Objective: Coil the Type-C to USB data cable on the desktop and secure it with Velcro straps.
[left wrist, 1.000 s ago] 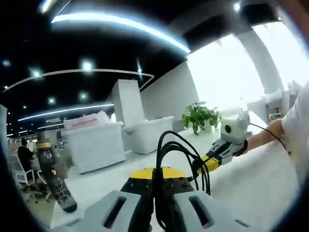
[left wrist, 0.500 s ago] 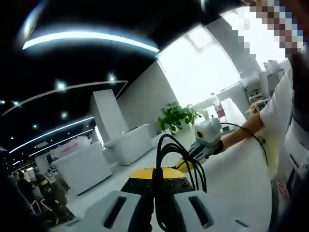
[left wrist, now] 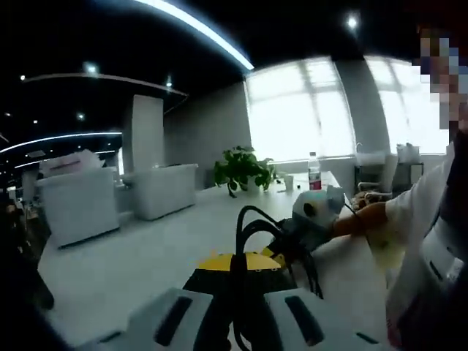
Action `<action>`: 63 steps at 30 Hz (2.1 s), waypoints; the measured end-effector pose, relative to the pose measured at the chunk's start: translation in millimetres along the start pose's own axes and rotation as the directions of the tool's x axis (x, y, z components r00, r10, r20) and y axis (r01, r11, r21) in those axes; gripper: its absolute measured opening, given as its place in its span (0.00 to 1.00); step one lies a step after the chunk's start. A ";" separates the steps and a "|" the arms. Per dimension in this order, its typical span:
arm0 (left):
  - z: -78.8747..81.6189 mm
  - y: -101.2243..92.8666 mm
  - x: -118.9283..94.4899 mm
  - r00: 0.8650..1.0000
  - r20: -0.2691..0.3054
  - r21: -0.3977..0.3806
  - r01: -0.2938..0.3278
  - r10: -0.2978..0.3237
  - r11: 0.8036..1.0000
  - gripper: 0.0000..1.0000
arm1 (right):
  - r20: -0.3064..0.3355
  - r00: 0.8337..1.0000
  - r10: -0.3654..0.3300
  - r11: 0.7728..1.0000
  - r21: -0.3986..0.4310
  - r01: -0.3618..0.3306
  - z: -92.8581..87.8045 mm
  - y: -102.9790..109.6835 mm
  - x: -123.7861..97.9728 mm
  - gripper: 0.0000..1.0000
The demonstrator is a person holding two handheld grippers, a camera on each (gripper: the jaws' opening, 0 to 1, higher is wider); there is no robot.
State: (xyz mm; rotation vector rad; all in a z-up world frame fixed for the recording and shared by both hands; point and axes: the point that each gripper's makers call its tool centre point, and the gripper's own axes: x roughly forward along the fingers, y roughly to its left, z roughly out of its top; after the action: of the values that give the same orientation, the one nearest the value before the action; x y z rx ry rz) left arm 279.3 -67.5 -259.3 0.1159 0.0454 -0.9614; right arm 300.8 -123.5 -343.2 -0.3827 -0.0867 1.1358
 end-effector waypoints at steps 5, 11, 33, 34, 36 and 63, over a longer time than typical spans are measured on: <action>-18.6 8.7 22.5 0.999 -0.047 0.009 0.002 -0.002 1.000 0.04 | -0.021 0.999 0.034 0.999 -0.005 -0.034 -10.8 4.4 -1.5 0.00; -38.1 8.3 37.1 0.995 -0.097 0.019 0.015 -0.013 1.000 0.04 | -0.031 0.998 0.046 0.997 -0.058 -0.048 -12.8 11.1 -5.7 0.01; -42.9 -16.6 70.0 0.989 -0.147 0.010 0.034 -0.033 0.999 0.04 | -0.049 0.932 -0.360 0.904 0.228 0.361 -32.7 -85.9 -120.4 0.17; -41.9 -18.6 72.0 0.989 -0.146 0.012 0.036 -0.034 0.999 0.04 | -0.062 0.937 -0.345 0.915 0.199 0.350 -35.0 -84.0 -118.5 0.17; -38.3 -21.4 77.3 0.990 -0.136 0.009 0.046 -0.045 0.999 0.04 | -0.102 0.937 -0.333 0.932 0.111 0.344 -41.1 -80.0 -109.4 0.16; -26.2 -21.1 64.9 0.995 -0.082 0.015 0.052 -0.051 0.999 0.05 | -0.156 0.973 -0.173 0.982 0.048 0.182 -44.8 -59.3 -76.4 0.01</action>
State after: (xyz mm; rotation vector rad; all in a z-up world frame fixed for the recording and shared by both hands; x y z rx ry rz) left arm 299.5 -129.3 -292.8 0.1700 0.1161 -1.0087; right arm 331.3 -224.8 -355.2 -0.3970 0.0472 0.9276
